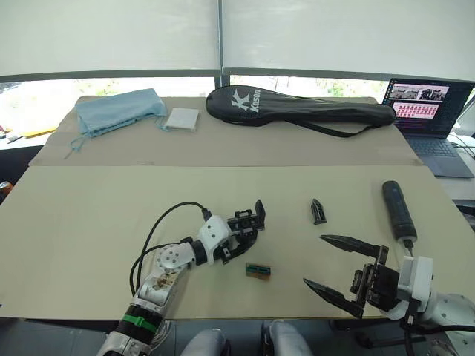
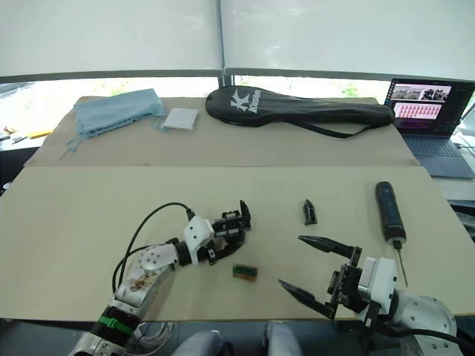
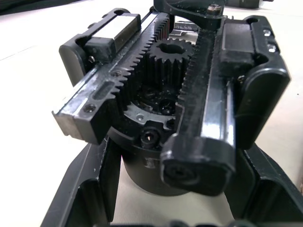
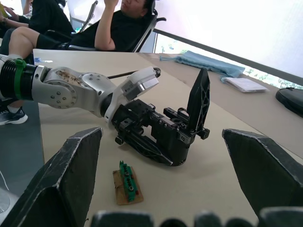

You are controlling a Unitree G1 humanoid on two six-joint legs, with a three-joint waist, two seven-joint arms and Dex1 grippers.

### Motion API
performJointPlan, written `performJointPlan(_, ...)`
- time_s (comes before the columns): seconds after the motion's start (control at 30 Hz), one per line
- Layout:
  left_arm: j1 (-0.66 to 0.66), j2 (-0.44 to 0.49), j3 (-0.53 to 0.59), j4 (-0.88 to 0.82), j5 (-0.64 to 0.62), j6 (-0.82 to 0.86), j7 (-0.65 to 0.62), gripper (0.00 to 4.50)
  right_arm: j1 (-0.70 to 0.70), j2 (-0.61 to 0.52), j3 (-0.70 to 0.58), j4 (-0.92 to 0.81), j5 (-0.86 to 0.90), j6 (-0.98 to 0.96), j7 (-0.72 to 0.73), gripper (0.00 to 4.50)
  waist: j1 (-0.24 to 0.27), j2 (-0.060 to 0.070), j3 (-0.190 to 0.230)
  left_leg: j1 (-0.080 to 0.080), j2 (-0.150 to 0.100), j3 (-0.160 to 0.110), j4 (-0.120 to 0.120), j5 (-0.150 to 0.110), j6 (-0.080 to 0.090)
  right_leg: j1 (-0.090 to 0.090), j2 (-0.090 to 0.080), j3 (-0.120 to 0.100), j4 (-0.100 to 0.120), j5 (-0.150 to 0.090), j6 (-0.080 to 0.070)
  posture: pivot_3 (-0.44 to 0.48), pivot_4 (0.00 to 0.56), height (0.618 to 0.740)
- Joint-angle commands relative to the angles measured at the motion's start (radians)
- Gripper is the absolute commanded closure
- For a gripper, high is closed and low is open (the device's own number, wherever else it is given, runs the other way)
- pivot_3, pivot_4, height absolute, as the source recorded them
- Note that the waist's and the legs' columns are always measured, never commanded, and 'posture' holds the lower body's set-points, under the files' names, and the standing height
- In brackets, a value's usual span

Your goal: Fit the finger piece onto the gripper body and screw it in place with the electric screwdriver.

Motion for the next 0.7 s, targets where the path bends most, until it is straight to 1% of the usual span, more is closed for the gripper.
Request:
performJointPlan(0.03,-0.003,0.017,-0.006,0.010,-0.020,0.012,-0.055,1.15,0.009,-0.009,-0.025,-0.016,-0.004,-0.036,0.015,0.00,0.000,0.001,-0.001,0.000,0.000,0.000,0.000,0.000,0.000,0.000,0.000,0.000,0.000,0.000,0.000,0.000,0.150,0.740)
performJointPlan(0.13,-0.008,0.033,0.012,0.019,-0.023,0.007,-0.065,0.02,0.010,-0.008,-0.029,-0.015,-0.003,-0.037,0.019,0.00,-0.002,0.002,-0.001,0.000,0.000,0.000,0.000,0.000,0.000,0.000,0.000,0.000,0.000,0.000,0.000,0.000,0.150,0.740)
performJointPlan(0.23,-0.024,0.056,0.023,0.019,-0.023,0.001,-0.081,0.02,0.012,-0.009,-0.031,-0.016,-0.005,-0.038,0.021,0.00,-0.002,0.002,-0.001,0.001,0.000,0.000,0.000,0.000,0.000,0.000,0.000,0.000,0.000,0.000,0.000,0.000,0.150,0.740)
performJointPlan(0.33,-0.044,0.092,0.028,0.003,-0.073,0.049,-0.159,0.02,0.012,-0.008,-0.029,-0.011,-0.010,-0.042,0.024,0.00,-0.002,0.002,-0.001,0.001,0.000,0.000,0.000,0.000,0.000,0.000,0.000,0.000,0.001,0.000,0.000,0.000,0.150,0.740)
performJointPlan(0.4,-0.057,0.116,0.030,0.008,-0.091,0.053,-0.209,0.02,0.010,-0.007,-0.028,-0.008,-0.012,-0.043,0.024,0.00,-0.002,0.003,-0.001,0.001,0.000,0.000,0.000,0.000,0.000,0.000,0.000,0.000,0.001,0.000,0.000,0.000,0.150,0.740)
performJointPlan(0.5,-0.128,0.162,0.054,0.110,-0.103,0.040,-0.290,0.02,0.002,-0.008,-0.027,-0.004,-0.016,-0.042,0.022,0.00,0.000,0.002,-0.001,0.001,0.000,0.000,0.000,0.000,0.000,0.000,0.000,0.000,0.001,0.000,0.000,0.000,0.150,0.740)
performJointPlan(0.57,-0.177,0.177,0.059,0.184,-0.108,0.020,-0.349,0.02,0.001,-0.009,-0.028,-0.004,-0.018,-0.041,0.022,0.00,0.000,0.002,-0.001,0.000,0.000,0.000,0.001,0.000,0.000,0.000,0.000,-0.001,0.001,0.000,0.000,0.000,0.150,0.740)
performJointPlan(0.7,-0.256,0.152,0.053,0.305,-0.126,-0.024,-0.467,0.02,0.002,-0.010,-0.031,-0.008,-0.019,-0.035,0.020,0.00,0.001,0.003,-0.001,0.000,0.000,0.000,0.001,0.000,0.000,0.000,0.000,-0.001,0.001,0.000,0.000,0.000,0.150,0.740)
